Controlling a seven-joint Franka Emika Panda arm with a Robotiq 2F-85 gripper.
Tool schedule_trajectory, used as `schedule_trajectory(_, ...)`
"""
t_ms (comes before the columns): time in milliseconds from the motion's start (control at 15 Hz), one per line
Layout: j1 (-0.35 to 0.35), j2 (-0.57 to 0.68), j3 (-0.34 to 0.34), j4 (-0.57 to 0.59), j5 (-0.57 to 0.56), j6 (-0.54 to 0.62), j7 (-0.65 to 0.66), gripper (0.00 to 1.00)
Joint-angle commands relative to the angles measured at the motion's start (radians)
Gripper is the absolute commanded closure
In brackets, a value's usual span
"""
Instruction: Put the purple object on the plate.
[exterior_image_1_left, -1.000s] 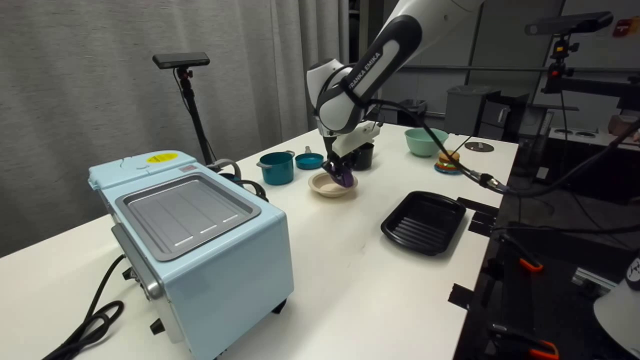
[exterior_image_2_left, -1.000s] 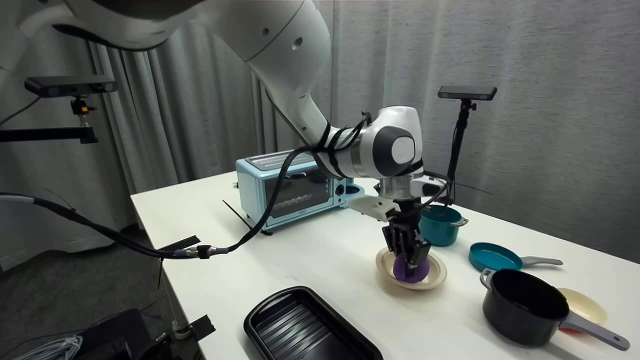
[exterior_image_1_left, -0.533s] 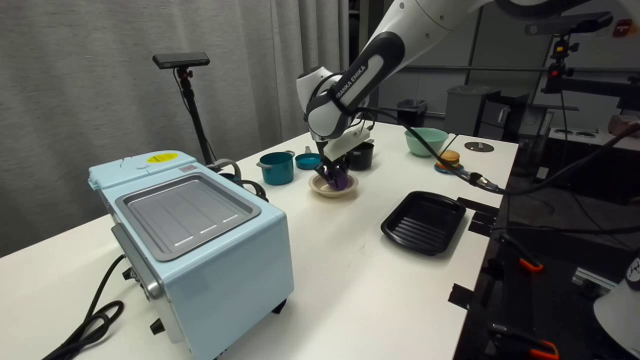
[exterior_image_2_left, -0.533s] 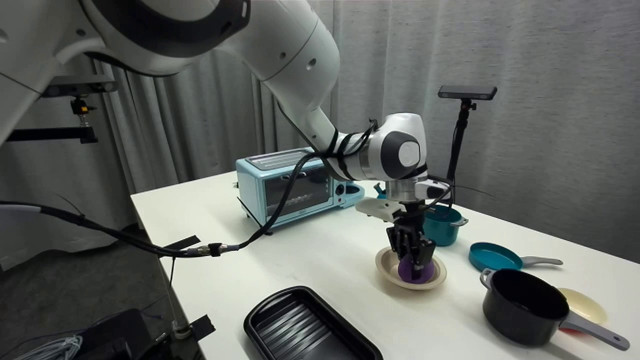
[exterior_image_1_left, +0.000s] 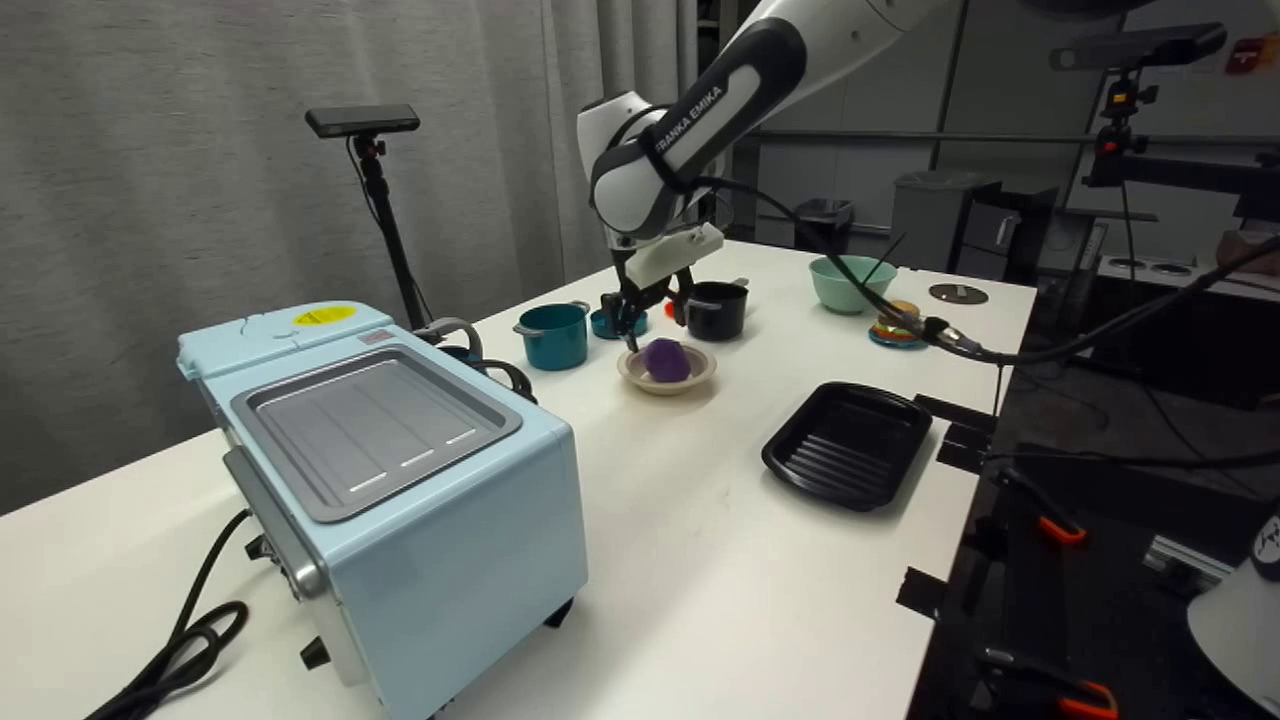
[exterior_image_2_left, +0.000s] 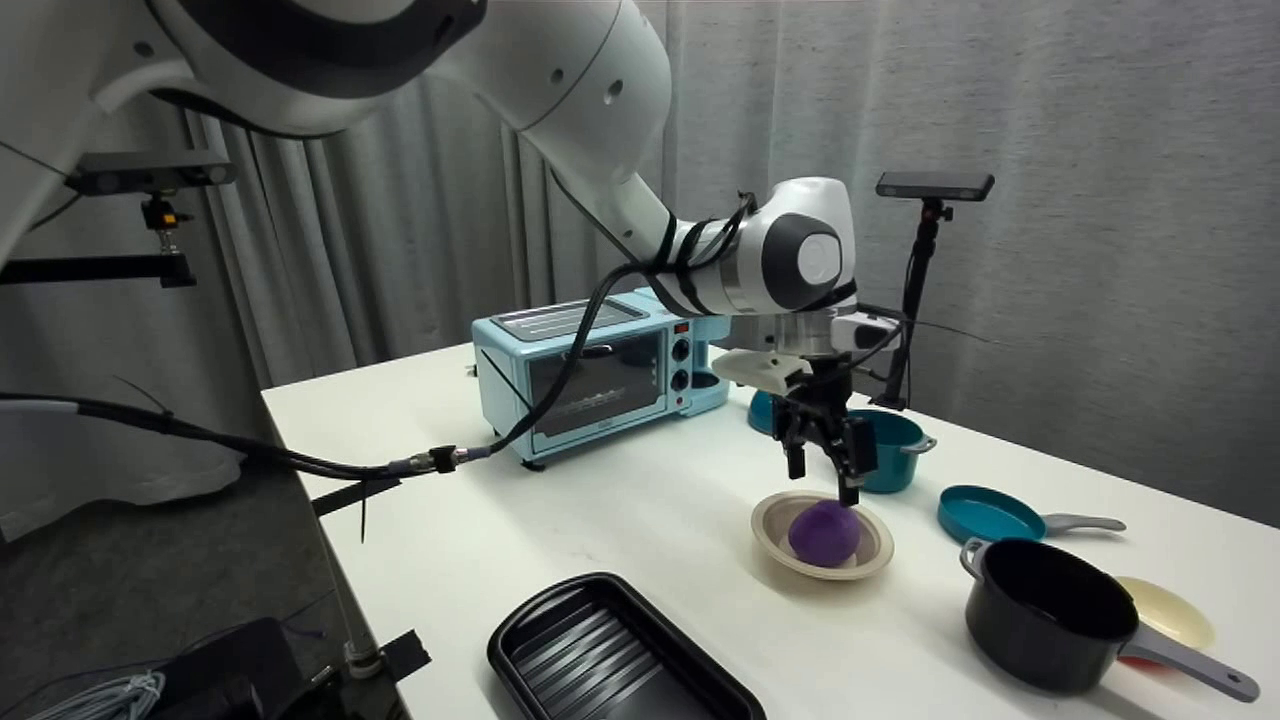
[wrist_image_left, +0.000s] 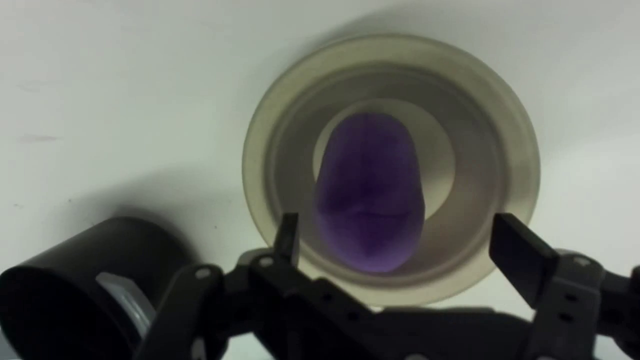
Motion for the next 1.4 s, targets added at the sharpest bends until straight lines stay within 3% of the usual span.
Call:
schedule_trajectory(0,-0.017,-0.052,0.009,0.022,0.035,-0.034,-0.039,0.0)
schedule_trajectory(400,-0.033,-0.122,0.006,0.011,0.039,-0.04,-0.038,0.0)
schedule_trajectory(1333,-0.02,-0.109,-0.005,0.011,0.009,-0.016,-0.005,0.0)
